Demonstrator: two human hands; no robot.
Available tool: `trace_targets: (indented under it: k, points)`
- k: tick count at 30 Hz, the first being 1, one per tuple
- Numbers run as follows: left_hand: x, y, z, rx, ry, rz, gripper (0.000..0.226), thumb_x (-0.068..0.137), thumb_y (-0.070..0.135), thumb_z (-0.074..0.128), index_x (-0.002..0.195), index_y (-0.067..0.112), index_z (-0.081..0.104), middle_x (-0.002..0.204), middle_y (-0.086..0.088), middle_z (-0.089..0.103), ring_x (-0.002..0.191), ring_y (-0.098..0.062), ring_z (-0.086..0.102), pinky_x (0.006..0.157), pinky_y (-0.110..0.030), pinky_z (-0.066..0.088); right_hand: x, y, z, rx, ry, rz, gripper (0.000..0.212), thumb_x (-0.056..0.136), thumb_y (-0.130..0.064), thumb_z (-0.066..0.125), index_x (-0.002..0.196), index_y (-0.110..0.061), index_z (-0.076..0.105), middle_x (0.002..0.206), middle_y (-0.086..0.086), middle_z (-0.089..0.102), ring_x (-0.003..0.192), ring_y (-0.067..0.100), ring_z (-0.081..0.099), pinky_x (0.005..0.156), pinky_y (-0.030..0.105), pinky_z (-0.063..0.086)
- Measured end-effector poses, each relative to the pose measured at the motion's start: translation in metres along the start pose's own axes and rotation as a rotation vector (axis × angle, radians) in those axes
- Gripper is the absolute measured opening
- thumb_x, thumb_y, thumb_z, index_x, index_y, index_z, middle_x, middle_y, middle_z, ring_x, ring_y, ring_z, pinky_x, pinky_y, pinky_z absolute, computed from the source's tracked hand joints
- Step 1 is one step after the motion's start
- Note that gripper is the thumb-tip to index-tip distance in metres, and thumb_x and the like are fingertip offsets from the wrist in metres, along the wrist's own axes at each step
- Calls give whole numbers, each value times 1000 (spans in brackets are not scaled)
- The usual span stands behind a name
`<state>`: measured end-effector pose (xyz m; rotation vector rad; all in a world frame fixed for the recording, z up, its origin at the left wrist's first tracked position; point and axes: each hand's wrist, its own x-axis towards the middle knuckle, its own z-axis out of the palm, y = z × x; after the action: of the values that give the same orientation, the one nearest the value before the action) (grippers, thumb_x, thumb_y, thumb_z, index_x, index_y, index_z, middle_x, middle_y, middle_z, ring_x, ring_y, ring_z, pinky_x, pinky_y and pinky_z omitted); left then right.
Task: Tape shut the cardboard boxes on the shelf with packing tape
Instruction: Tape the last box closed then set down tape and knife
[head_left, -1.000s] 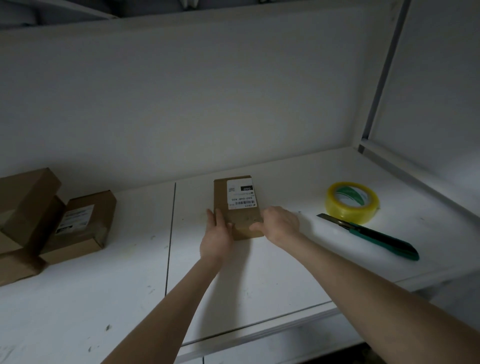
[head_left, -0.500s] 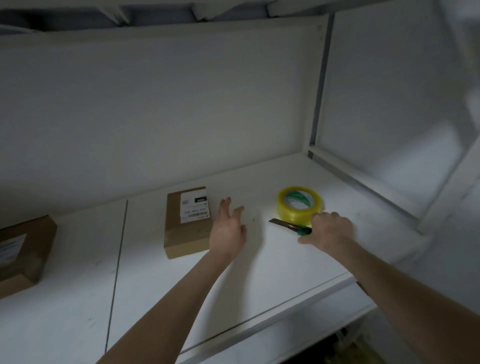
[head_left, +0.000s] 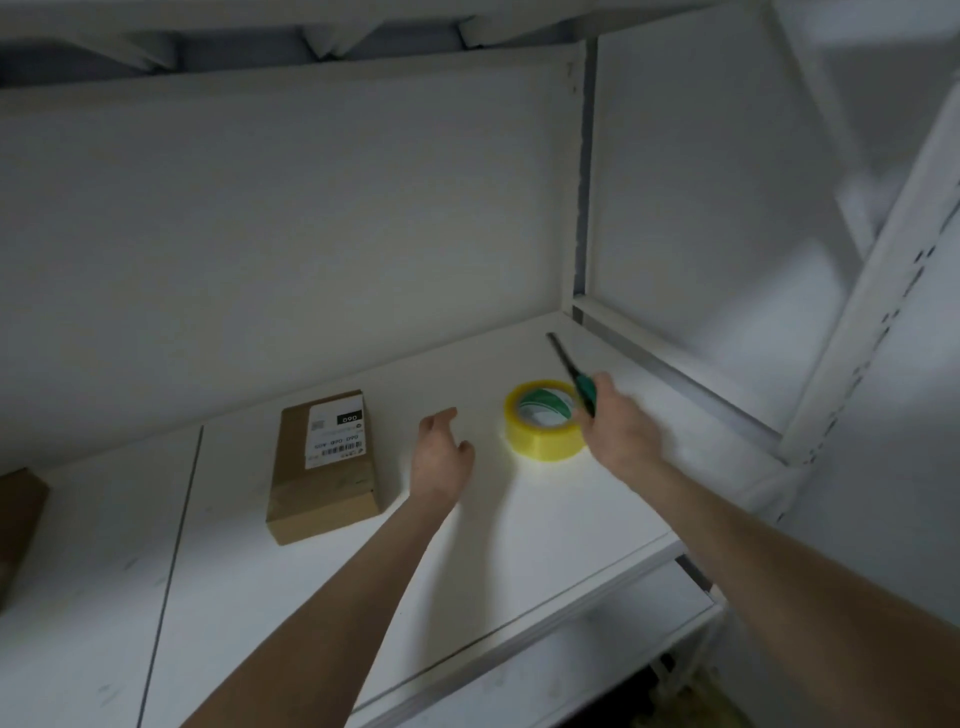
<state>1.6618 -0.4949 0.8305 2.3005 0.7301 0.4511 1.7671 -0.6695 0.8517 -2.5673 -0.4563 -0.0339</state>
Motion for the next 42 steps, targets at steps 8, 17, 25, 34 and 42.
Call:
trace_targets:
  k: [8, 17, 25, 34, 42]
  points:
    - [17, 11, 42, -279, -179, -180, 76, 84, 14, 71, 147, 6, 29, 145, -11, 43, 131, -25, 45, 109, -36, 36, 31, 49, 6, -268, -226, 163, 38, 100, -24, 46, 133, -6, 39, 132, 17, 39, 116, 29, 50, 89, 36, 44]
    - [35, 11, 53, -387, -33, -216, 19, 76, 5, 73, 95, 5, 72, 85, -10, 72, 73, -22, 64, 78, -34, 55, 45, 20, 15, -298, -208, -474, 75, 81, -65, 60, 141, -23, 43, 143, 2, 44, 134, 22, 34, 108, 33, 29]
    - [42, 12, 31, -444, -12, -163, 27, 85, -2, 61, 64, 15, 59, 62, -3, 62, 52, -12, 58, 54, -23, 51, 47, -3, 17, -378, -321, -501, 45, 86, -57, 58, 121, -29, 59, 119, 2, 65, 117, 22, 55, 110, 36, 26]
    - [40, 15, -81, -607, -93, -217, 18, 93, -2, 54, 77, 3, 58, 72, -14, 62, 49, -7, 66, 51, -19, 56, 45, -81, -2, 102, -383, -405, 45, 80, -62, 65, 81, -17, 67, 83, 1, 66, 83, 20, 63, 73, 32, 48]
    - [14, -16, -156, -593, 2, -229, 15, 93, 0, 55, 80, 4, 62, 72, -13, 61, 47, -4, 63, 48, -15, 53, 22, -139, 0, 10, -430, -399, 53, 70, -75, 65, 66, -23, 55, 73, -4, 60, 69, 15, 59, 59, 27, 40]
